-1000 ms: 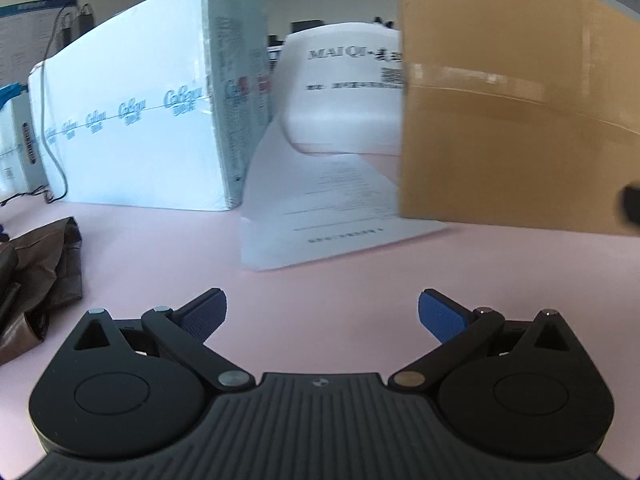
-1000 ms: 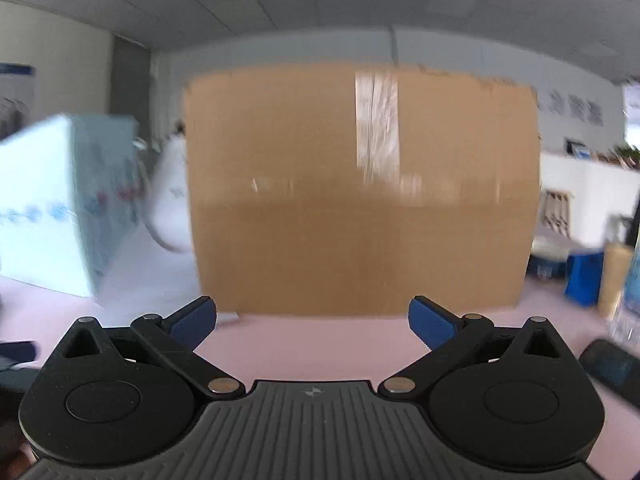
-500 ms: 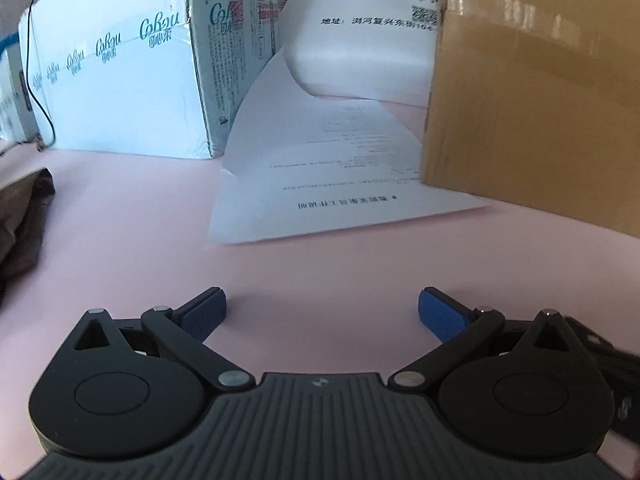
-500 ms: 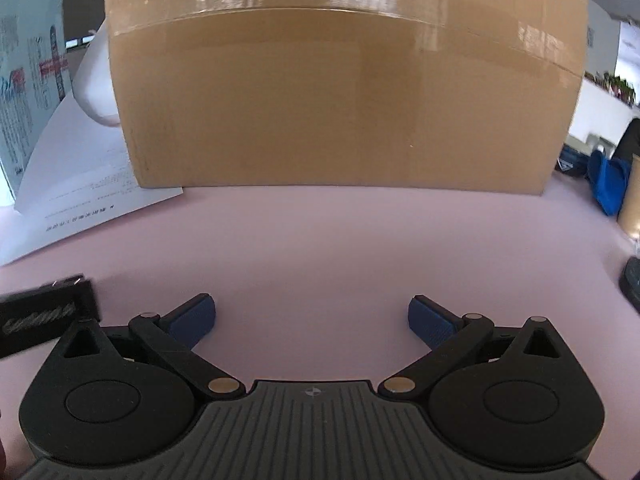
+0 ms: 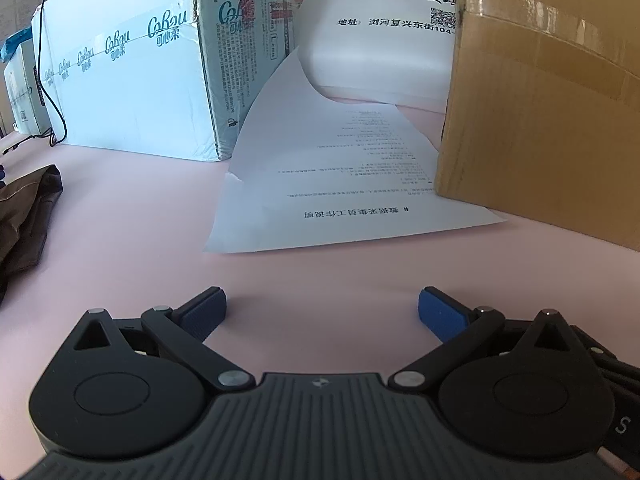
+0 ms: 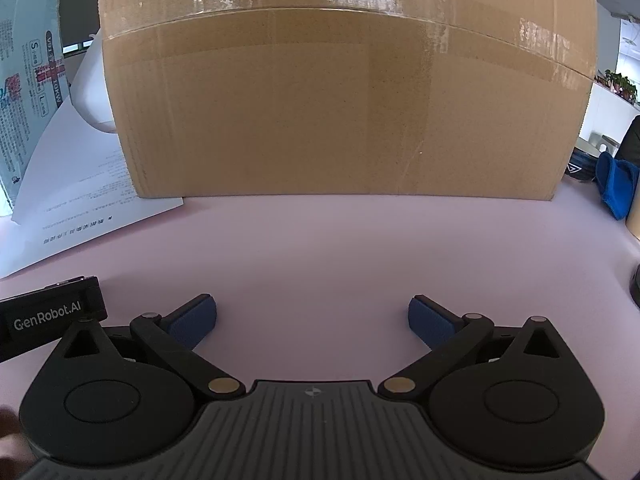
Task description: Fold clothes
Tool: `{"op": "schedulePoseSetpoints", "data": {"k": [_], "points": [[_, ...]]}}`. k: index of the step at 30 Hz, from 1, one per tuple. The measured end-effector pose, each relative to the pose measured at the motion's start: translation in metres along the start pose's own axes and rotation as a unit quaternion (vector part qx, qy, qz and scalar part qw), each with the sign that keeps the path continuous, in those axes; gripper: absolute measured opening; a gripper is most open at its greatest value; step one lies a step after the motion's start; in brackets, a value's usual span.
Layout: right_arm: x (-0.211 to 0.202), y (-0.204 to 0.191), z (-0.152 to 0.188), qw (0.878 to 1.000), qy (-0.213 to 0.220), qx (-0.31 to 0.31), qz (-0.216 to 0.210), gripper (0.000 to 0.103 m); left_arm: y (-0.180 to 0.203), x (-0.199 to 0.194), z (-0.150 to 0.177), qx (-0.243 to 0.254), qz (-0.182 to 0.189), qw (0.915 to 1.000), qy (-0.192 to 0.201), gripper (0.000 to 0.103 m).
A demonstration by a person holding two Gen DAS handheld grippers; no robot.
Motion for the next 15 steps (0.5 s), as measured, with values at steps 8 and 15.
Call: {"op": "schedulePoseSetpoints", "data": {"k": [8, 15], "points": [[0.002, 0.001, -0.001, 1.000, 0.000, 0.005, 0.004, 0.103, -0.001, -0.001, 0.000, -0.002, -0.003, 1.0000, 0.001, 0.103], [0.001, 0.004, -0.001, 1.000, -0.001, 0.019, -0.004, 0.103, -0.003, -0.018, 0.012, -0.009, -0.020, 0.9998, 0.000, 0.103]]}}
Point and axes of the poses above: each gripper's, at about its wrist camera, not at the fingertips, and x roughly the way its jaws point, y to its right, z to its underside, the point moved 10 cm from there along x, roughly the way its jaws point, and after that the axes turned 11 degrees about z, right-handed, at the moved point
